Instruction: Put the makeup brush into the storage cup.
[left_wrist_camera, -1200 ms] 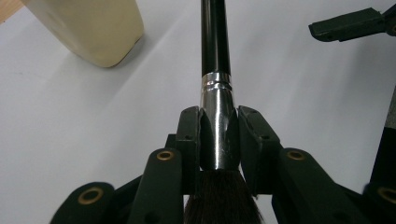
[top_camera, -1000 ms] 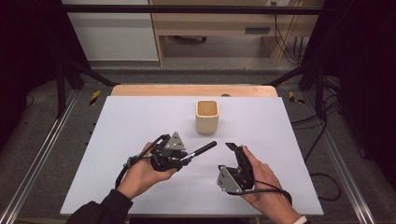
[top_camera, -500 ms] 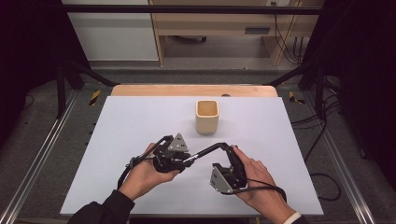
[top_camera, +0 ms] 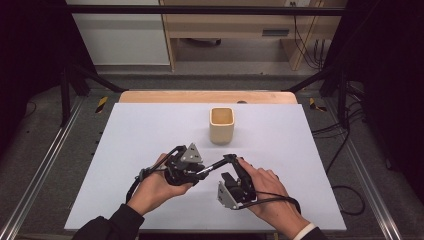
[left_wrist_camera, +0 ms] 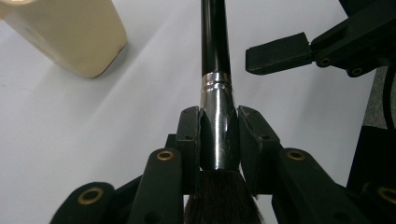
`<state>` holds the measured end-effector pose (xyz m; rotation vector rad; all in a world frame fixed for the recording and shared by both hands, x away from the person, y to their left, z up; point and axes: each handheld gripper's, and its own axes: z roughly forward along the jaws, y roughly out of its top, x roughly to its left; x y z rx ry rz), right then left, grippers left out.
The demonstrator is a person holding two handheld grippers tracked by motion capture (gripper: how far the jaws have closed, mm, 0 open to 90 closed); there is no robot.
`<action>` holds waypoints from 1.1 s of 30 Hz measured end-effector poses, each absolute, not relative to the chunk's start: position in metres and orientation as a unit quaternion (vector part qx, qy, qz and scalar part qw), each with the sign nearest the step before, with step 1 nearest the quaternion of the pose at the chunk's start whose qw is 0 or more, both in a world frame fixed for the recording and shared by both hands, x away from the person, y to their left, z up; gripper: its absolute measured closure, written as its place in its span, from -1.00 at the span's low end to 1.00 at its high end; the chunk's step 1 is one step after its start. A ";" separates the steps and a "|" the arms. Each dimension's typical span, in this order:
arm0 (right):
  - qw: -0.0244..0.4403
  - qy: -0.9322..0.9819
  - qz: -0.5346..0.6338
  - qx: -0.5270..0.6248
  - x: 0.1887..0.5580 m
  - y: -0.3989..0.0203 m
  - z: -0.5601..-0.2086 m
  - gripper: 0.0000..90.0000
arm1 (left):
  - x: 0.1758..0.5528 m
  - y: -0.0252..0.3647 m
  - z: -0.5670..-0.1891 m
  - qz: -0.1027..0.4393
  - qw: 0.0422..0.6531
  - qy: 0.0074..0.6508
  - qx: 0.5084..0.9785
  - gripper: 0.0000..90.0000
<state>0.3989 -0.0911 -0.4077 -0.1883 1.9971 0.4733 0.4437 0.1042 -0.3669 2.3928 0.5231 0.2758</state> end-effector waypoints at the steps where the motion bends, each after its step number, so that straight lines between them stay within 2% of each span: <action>1: 0.514 0.832 0.197 -0.077 0.399 -0.091 -0.408 -0.21 | 0.444 0.104 -0.367 0.106 0.332 0.201 0.915 0.57; 21: 0.510 0.833 0.182 -0.115 0.399 -0.084 -0.412 0.24 | 0.441 0.100 -0.368 0.101 0.333 0.191 0.918 0.57; 33: 0.506 0.833 0.178 -0.133 0.399 -0.083 -0.413 0.38 | 0.440 0.098 -0.368 0.099 0.333 0.188 0.919 0.57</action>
